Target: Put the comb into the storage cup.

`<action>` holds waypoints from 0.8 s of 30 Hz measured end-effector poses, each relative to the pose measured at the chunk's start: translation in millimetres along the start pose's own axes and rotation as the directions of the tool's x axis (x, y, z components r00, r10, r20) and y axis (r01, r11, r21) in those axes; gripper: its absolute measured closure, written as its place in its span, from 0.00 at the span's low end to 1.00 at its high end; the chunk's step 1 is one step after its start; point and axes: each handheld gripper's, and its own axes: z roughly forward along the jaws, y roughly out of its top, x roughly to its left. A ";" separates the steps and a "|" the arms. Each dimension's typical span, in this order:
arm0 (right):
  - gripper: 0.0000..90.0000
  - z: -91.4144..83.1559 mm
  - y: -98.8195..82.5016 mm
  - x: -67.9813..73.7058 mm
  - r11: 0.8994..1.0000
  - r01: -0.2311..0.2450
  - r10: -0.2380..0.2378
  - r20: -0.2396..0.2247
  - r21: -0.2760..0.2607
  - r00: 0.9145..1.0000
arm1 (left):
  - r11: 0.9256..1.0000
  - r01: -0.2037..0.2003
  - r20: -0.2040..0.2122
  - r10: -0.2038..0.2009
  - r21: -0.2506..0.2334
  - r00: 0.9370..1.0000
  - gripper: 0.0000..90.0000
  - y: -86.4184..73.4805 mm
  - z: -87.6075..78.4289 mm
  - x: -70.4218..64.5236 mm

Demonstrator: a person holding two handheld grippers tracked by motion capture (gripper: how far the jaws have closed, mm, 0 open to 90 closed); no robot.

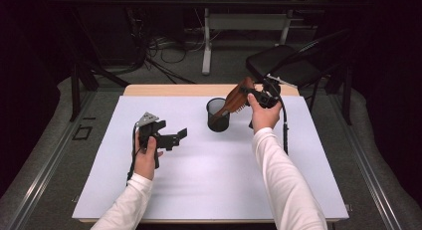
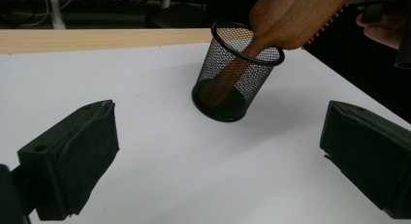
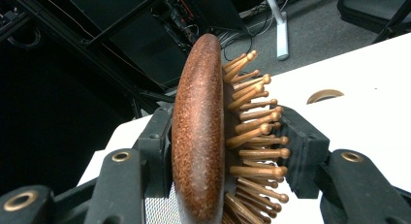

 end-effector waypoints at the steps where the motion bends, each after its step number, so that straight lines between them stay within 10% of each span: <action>1: 0.51 -0.1 0.2 -0.5 1.000 0.004 -0.004 -0.002 0.002 1.000 | 1.000 0.000 0.000 0.000 0.001 1.000 0.00 0.0 0.1 -0.1; 24: 0.51 0.3 2.7 -5.4 1.000 -0.010 0.011 -0.035 0.020 0.999 | 1.000 -0.002 0.001 0.002 0.003 1.000 0.00 -0.4 1.0 -1.0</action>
